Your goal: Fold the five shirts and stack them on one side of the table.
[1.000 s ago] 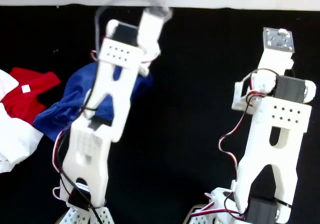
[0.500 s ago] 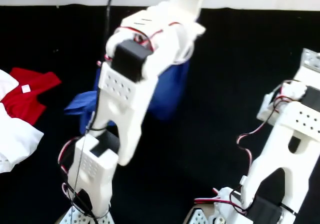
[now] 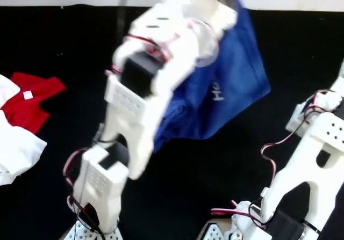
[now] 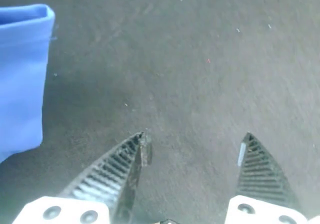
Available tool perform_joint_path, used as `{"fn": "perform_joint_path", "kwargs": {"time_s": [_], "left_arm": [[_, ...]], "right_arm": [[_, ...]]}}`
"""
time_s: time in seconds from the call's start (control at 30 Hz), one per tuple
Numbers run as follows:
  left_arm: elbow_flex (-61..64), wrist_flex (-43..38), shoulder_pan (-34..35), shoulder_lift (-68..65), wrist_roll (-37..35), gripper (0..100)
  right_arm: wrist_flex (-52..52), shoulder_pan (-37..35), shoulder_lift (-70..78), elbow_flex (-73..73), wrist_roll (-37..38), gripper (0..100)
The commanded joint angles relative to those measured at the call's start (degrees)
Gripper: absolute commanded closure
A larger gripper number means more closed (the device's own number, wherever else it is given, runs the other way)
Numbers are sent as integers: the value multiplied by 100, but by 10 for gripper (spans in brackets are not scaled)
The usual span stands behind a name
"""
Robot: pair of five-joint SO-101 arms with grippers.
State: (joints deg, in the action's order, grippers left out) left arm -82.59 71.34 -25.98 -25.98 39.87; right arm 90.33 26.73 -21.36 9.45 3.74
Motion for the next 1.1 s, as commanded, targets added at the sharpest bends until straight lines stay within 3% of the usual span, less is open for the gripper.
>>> {"fn": "perform_joint_path", "kwargs": {"time_s": [0.0,0.3,0.4,0.57,0.67,0.77,0.93,1.07], "left_arm": [[163,325,1182,101,114,992],[154,791,3635,-532,114,992],[163,853,4303,-690,114,992],[154,1618,5077,-910,114,992],[154,2136,5314,-998,-9,992],[154,2488,5464,-998,-721,992],[154,2804,5727,-963,-1556,992],[163,2884,6018,-963,-2031,992]], "right_arm": [[-224,-690,-13,13,0,724],[-1033,-4207,163,259,0,724],[-1578,-5051,708,646,0,724],[-1833,-6193,1666,479,-26,724],[-1859,-6738,2123,136,-18,723],[-1956,-7046,2677,-303,-9,721],[-1956,-7125,3802,-1376,-70,721],[-1947,-7196,4382,-2088,-563,672]]}}
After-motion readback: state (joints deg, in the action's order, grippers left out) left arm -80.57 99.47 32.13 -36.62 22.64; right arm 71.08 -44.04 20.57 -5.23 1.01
